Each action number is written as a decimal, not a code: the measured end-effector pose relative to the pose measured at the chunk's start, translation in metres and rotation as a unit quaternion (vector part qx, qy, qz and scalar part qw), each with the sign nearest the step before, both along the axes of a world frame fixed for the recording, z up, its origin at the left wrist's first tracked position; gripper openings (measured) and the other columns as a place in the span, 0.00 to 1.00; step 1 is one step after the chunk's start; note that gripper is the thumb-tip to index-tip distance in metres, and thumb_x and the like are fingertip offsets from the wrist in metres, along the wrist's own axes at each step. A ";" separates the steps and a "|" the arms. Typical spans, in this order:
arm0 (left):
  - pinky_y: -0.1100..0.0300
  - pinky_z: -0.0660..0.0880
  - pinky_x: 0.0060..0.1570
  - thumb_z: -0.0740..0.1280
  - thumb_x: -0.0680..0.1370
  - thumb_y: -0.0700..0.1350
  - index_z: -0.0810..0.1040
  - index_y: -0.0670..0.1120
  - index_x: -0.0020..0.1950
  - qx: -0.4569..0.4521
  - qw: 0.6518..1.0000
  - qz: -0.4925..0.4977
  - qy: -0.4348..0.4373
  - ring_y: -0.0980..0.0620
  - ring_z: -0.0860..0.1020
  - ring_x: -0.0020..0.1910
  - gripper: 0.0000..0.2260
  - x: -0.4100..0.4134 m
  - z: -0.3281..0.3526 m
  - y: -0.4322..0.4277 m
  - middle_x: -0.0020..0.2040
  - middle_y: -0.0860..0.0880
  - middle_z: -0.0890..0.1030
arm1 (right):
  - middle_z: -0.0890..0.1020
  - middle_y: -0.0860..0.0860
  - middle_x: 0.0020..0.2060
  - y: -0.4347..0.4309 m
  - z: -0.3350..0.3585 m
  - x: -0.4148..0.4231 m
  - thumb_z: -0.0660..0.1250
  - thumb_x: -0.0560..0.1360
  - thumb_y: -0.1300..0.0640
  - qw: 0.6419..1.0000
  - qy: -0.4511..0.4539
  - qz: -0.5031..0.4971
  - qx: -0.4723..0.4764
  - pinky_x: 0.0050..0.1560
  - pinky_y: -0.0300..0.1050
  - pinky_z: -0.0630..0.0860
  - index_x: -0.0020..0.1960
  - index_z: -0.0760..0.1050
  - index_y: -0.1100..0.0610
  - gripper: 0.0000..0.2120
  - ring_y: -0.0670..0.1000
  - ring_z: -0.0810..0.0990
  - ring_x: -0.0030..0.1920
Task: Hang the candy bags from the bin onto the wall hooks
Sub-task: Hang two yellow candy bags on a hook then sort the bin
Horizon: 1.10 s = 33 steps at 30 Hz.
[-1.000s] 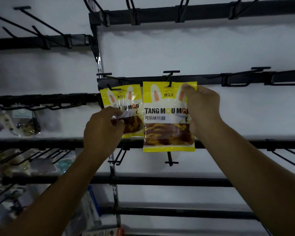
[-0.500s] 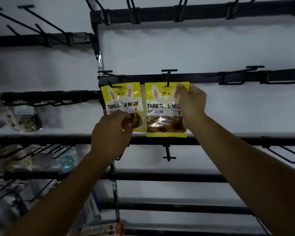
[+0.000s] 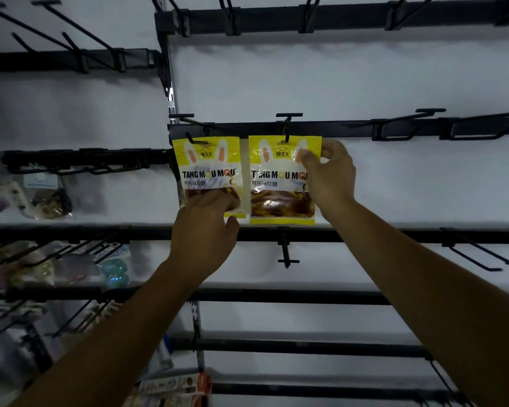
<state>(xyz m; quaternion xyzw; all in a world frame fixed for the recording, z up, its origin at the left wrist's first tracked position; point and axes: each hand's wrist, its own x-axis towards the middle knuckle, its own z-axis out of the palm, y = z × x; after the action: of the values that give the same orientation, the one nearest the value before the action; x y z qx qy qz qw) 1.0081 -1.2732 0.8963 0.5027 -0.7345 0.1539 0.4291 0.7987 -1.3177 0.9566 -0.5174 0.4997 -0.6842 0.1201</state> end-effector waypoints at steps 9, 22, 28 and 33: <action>0.42 0.73 0.60 0.69 0.74 0.43 0.79 0.45 0.63 0.041 0.994 0.029 -0.099 0.39 0.74 0.63 0.17 -0.021 -0.025 0.005 0.66 0.44 0.77 | 0.79 0.52 0.55 0.031 -0.045 -0.008 0.61 0.79 0.50 0.965 0.249 -0.039 0.079 0.43 0.48 0.74 0.69 0.64 0.52 0.20 0.55 0.78 0.51; 0.46 0.64 0.68 0.60 0.81 0.48 0.69 0.47 0.73 0.179 0.964 0.059 -0.186 0.41 0.65 0.72 0.20 -0.050 -0.108 0.022 0.74 0.45 0.67 | 0.51 0.51 0.80 0.075 -0.132 -0.018 0.55 0.82 0.47 0.885 0.409 -0.029 0.218 0.68 0.53 0.67 0.78 0.57 0.56 0.27 0.54 0.56 0.77; 0.45 0.65 0.67 0.61 0.80 0.50 0.67 0.48 0.73 0.228 0.950 0.047 -0.210 0.42 0.67 0.70 0.21 -0.067 -0.150 0.023 0.73 0.46 0.68 | 0.57 0.53 0.78 0.086 -0.182 -0.026 0.54 0.82 0.48 0.836 0.489 -0.018 0.247 0.71 0.53 0.63 0.76 0.61 0.55 0.24 0.56 0.60 0.75; 0.44 0.63 0.68 0.61 0.81 0.49 0.65 0.48 0.75 0.282 0.935 0.031 -0.214 0.40 0.63 0.73 0.22 -0.079 -0.199 0.027 0.77 0.45 0.62 | 0.54 0.53 0.79 0.085 -0.241 -0.035 0.53 0.82 0.46 0.796 0.512 0.007 0.323 0.76 0.56 0.54 0.76 0.60 0.52 0.24 0.56 0.53 0.78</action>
<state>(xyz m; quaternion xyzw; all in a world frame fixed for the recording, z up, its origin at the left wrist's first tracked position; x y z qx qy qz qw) 0.9294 -1.2464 0.6975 0.5807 -0.8062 0.0577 0.0979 0.7641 -1.2331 0.7152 -0.7265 0.6769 -0.1173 0.0117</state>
